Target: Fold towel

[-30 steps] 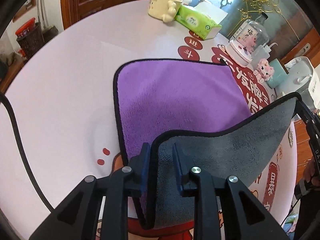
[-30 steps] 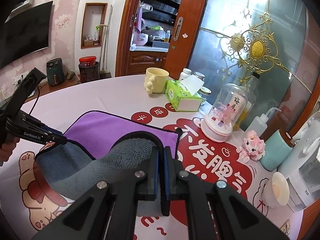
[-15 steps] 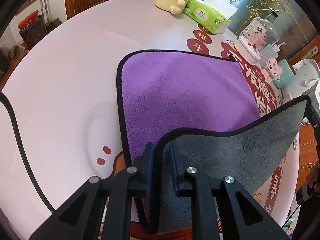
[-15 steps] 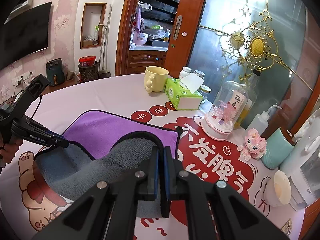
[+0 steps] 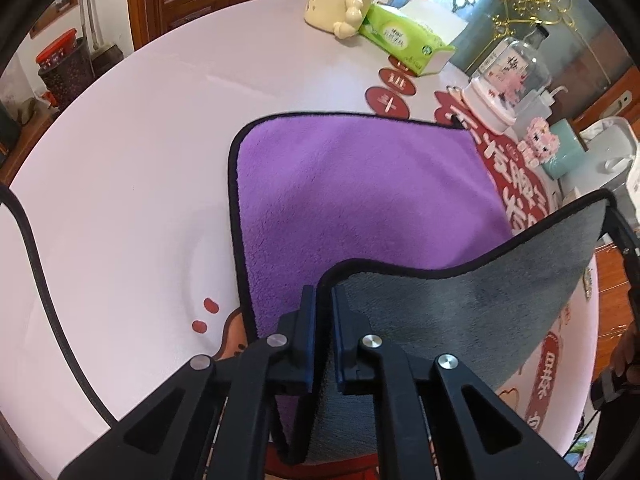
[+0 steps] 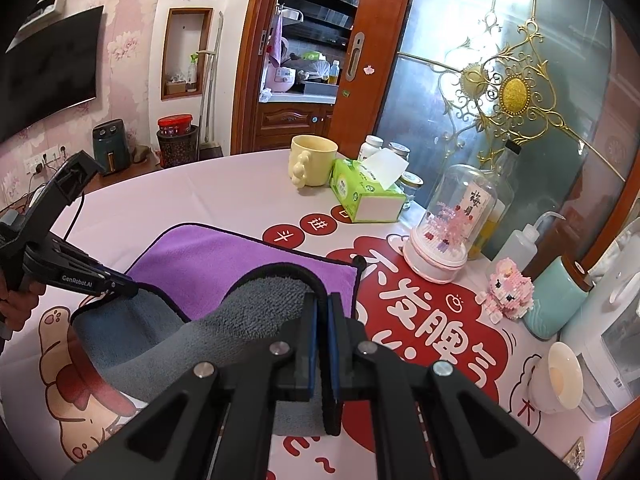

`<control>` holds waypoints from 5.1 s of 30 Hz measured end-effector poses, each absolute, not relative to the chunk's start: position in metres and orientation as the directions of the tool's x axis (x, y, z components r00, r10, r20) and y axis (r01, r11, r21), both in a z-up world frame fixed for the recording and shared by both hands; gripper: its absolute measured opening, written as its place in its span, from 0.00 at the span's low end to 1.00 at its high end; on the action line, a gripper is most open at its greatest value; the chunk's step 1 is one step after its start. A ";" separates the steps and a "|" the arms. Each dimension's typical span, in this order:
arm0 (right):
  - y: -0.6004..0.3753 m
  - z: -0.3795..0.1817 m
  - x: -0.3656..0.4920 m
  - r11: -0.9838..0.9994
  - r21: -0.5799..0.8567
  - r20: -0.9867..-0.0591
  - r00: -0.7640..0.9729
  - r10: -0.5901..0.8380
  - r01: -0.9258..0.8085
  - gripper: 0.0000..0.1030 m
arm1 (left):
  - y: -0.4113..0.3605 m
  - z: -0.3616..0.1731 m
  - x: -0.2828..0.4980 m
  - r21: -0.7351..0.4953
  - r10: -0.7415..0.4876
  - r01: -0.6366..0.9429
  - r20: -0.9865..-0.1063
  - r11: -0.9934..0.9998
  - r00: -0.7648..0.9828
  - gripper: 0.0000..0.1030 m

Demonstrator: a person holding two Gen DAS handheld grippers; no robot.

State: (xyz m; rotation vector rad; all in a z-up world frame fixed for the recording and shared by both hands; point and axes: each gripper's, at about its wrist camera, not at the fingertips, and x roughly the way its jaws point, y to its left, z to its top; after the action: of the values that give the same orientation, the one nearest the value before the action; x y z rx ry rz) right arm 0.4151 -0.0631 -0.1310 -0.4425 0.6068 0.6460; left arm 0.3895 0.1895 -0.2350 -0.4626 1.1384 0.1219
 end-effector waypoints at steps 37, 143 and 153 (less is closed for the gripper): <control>-0.011 -0.165 0.509 0.764 -0.186 -0.642 0.665 0.382 -0.618 0.46 | 0.253 -0.190 0.443 -0.207 0.102 -0.446 -0.811 0.871 0.576 0.05; -0.102 -0.016 -0.032 0.979 0.108 -0.727 0.685 -0.039 0.171 1.00 | 0.084 -0.013 0.010 -0.056 -0.073 0.047 -0.674 0.997 0.735 1.00; -0.100 -0.020 -0.033 0.981 0.113 -0.741 0.671 -0.023 0.159 1.00 | 0.085 -0.016 0.007 -0.055 -0.067 0.041 -0.683 0.998 0.727 1.00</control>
State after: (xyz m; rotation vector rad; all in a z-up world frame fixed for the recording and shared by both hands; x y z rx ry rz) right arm -0.0325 -0.1001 -0.0205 0.1741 0.8301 -0.1035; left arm 0.0071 0.0854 -0.0160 -0.0366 0.7542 -0.0599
